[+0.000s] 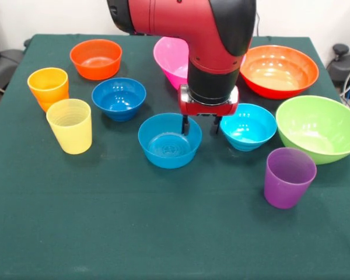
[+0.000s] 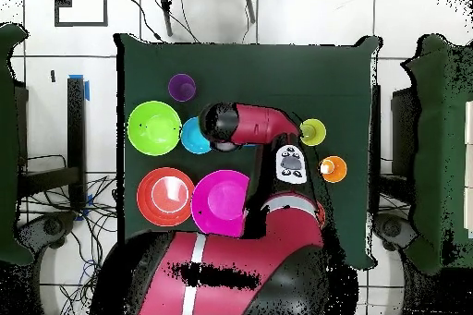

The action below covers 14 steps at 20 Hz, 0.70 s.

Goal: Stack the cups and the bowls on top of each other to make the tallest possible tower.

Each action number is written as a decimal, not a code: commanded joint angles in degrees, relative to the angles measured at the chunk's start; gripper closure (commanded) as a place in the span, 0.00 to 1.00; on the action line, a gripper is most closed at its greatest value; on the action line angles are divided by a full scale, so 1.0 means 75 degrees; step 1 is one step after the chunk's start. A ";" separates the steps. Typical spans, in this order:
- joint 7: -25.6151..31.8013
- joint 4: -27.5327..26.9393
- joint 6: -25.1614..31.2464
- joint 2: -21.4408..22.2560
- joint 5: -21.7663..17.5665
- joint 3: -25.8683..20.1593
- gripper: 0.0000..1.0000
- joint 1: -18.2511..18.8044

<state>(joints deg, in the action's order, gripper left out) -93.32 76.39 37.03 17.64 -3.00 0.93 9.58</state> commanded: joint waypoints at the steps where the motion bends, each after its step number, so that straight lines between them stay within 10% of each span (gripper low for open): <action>1: -0.0218 0.0531 -0.0652 -0.0392 -0.0214 -0.0942 0.00 0.0262; 14: -0.0446 0.0645 -0.0793 -0.0266 -0.0312 -0.0799 0.00 0.0141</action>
<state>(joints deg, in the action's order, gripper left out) -93.32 77.86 35.64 17.52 -3.00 -0.17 10.80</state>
